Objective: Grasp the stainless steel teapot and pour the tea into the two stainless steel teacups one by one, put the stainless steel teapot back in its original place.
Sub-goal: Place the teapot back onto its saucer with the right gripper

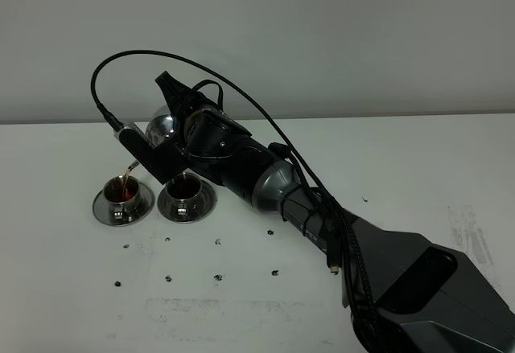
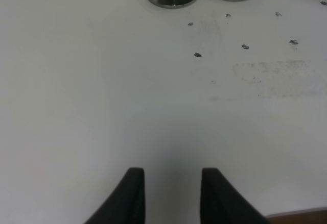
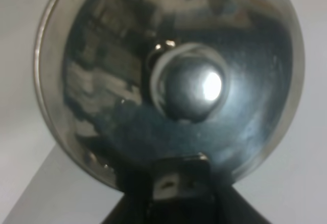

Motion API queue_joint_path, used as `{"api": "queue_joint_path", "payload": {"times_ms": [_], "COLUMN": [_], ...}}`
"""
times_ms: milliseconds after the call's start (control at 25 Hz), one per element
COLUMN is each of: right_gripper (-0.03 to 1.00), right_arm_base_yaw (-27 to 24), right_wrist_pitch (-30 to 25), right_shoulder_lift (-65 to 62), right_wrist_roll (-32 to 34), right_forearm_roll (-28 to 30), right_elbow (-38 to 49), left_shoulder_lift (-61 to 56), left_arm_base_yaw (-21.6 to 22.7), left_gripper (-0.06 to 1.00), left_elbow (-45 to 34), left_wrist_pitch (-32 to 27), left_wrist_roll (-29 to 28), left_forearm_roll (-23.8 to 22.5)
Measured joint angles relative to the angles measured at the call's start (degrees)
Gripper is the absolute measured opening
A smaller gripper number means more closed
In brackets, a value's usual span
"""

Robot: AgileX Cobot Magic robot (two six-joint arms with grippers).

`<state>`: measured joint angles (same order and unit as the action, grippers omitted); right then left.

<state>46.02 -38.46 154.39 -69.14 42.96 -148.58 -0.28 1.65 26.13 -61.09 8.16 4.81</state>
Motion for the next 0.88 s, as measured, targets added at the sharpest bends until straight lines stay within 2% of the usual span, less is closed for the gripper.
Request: {"api": "queue_joint_path", "payload": {"times_ms": [880], "right_gripper": [0.18], "right_arm_base_yaw": [0.0], "right_wrist_pitch": [0.1], "right_shoulder_lift": [0.0], "right_wrist_roll": [0.1], "right_forearm_roll": [2.0], "right_elbow": [0.0], "left_shoulder_lift": [0.0], "left_arm_base_yaw": [0.0], "left_gripper": [0.28], "left_elbow": [0.0], "left_wrist_pitch": [0.0], "left_wrist_roll": [0.0], "left_forearm_roll": [0.0]}}
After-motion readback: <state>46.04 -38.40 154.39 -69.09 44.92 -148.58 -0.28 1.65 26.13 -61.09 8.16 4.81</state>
